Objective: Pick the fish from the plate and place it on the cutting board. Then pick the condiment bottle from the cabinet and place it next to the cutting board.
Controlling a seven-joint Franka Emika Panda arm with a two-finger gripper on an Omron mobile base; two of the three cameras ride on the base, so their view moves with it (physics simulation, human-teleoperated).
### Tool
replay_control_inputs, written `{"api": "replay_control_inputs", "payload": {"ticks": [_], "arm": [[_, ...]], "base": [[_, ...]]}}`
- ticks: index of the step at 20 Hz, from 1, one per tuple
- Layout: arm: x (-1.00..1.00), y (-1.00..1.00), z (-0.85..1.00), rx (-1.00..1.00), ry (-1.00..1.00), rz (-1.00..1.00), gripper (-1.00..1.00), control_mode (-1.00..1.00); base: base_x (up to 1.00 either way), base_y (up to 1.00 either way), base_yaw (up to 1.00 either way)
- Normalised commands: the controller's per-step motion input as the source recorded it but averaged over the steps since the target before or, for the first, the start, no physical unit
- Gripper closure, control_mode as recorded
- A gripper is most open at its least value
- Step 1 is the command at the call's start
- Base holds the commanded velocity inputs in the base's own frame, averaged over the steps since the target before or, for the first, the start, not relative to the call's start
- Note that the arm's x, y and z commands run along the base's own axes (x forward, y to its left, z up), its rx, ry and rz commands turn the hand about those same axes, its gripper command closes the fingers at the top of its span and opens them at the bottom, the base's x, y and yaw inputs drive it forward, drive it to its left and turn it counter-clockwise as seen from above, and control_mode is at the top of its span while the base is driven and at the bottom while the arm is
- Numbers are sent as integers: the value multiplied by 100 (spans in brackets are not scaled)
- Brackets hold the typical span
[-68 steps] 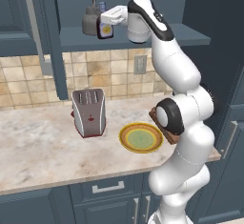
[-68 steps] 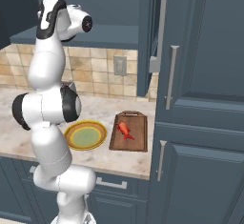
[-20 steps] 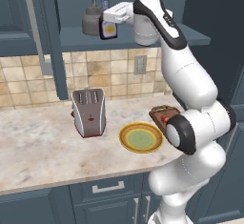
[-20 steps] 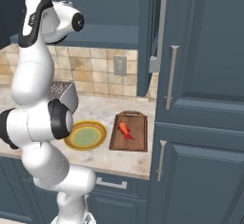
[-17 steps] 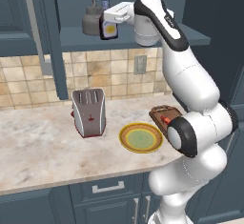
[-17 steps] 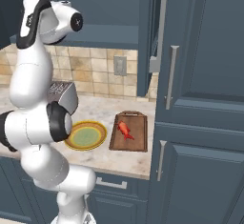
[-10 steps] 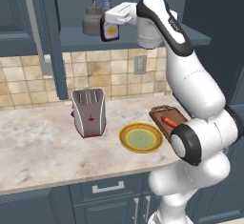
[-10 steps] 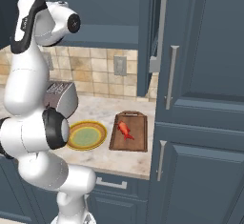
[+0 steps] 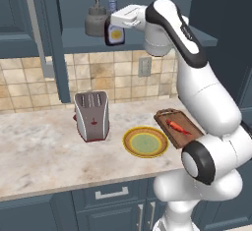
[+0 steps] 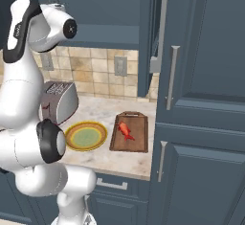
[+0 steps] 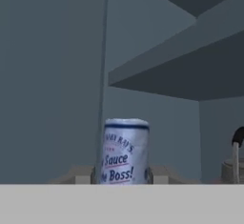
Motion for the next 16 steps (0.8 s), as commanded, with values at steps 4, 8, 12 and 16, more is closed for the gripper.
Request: {"api": "replay_control_inputs", "payload": {"ticks": [4, 8, 12, 16], "arm": [[-29, 0, 0, 4, 0, 0, 100, -100], [-21, 0, 0, 3, 0, 0, 100, -100], [-19, 0, 0, 2, 0, 0, 100, -100], [-21, -3, 0, 2, 0, 0, 100, -100]], "base": [[0, 0, 0], [0, 0, 0], [0, 0, 0], [0, 0, 0]]}}
